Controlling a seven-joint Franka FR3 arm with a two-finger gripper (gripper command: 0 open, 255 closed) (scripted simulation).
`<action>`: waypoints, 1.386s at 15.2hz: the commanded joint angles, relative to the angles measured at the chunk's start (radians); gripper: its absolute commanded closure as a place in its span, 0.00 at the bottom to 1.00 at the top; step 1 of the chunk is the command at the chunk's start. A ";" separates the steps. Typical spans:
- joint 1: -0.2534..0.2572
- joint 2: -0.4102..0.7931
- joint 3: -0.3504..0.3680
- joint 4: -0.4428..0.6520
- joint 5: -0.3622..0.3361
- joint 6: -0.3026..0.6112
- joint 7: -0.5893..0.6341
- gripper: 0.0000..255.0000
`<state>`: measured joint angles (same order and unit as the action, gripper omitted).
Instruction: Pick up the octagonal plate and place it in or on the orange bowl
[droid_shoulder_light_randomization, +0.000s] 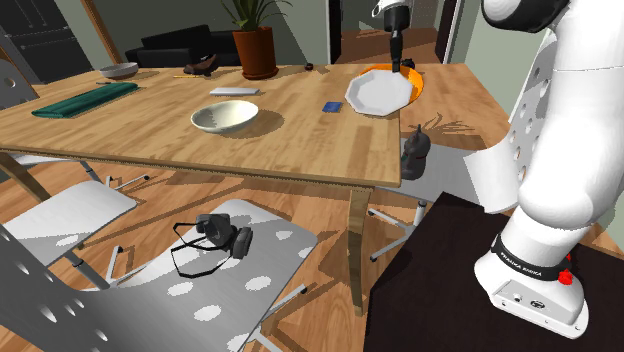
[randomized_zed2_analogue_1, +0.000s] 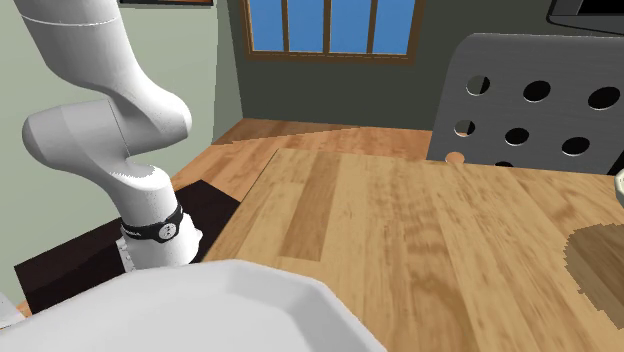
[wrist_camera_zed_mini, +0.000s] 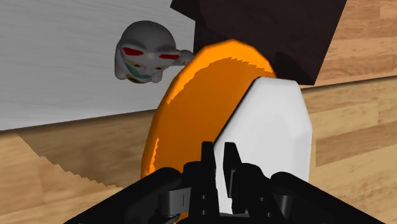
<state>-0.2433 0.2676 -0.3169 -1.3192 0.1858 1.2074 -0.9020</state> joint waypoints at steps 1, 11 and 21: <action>0.005 -0.012 0.001 -0.043 -0.004 0.032 -0.001 1.00; 0.010 -0.022 0.001 -0.105 -0.009 0.084 -0.005 1.00; -0.022 0.064 -0.004 0.111 0.017 -0.050 -0.011 0.00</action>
<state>-0.2557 0.3020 -0.3205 -1.2809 0.1928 1.2024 -0.9137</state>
